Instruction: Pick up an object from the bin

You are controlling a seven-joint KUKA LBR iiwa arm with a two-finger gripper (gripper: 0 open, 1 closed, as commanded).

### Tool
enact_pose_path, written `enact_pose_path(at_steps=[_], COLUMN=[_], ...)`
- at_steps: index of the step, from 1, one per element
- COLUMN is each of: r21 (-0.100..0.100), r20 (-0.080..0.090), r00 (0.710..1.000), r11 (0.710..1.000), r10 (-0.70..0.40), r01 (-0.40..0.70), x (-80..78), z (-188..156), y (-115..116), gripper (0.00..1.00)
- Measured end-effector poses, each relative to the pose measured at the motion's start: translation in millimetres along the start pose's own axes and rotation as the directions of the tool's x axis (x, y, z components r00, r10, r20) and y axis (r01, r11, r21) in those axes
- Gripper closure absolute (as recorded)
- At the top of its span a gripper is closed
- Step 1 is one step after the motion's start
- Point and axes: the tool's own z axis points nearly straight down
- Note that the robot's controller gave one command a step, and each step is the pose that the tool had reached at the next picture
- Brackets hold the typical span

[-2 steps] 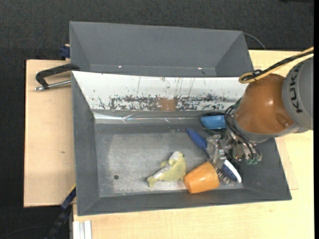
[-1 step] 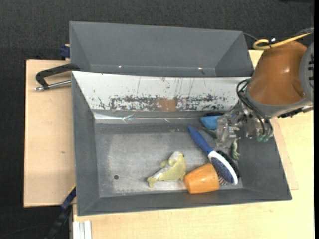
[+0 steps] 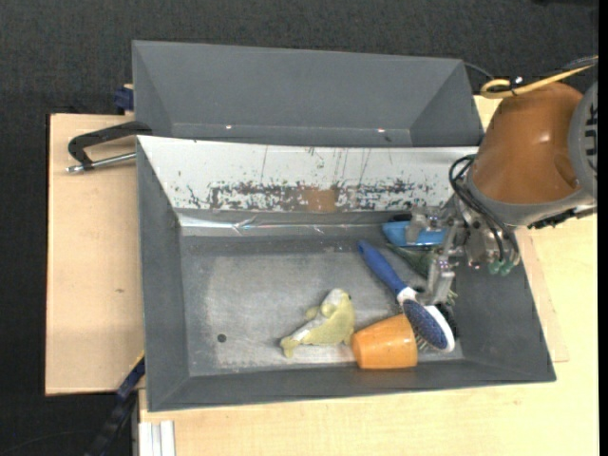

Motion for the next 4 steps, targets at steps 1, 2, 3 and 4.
enact_pose_path(at_steps=[1,2,3,4], r21=[-0.001,-0.002,-0.001,-0.001], r20=[-0.010,-0.004,-0.005,0.010], r00=[1.000,0.994,0.994,0.998], r11=[1.000,0.994,0.994,0.998], r10=[-0.003,0.110,0.111,0.066], r01=[0.003,-0.110,-0.111,-0.066], x=[-28.6,-20.5,-20.0,-43.8], z=[89.8,87.9,88.6,-111.9], y=[-17.9,23.0,21.5,32.3], gripper=[0.00,0.00,1.00,1.00])
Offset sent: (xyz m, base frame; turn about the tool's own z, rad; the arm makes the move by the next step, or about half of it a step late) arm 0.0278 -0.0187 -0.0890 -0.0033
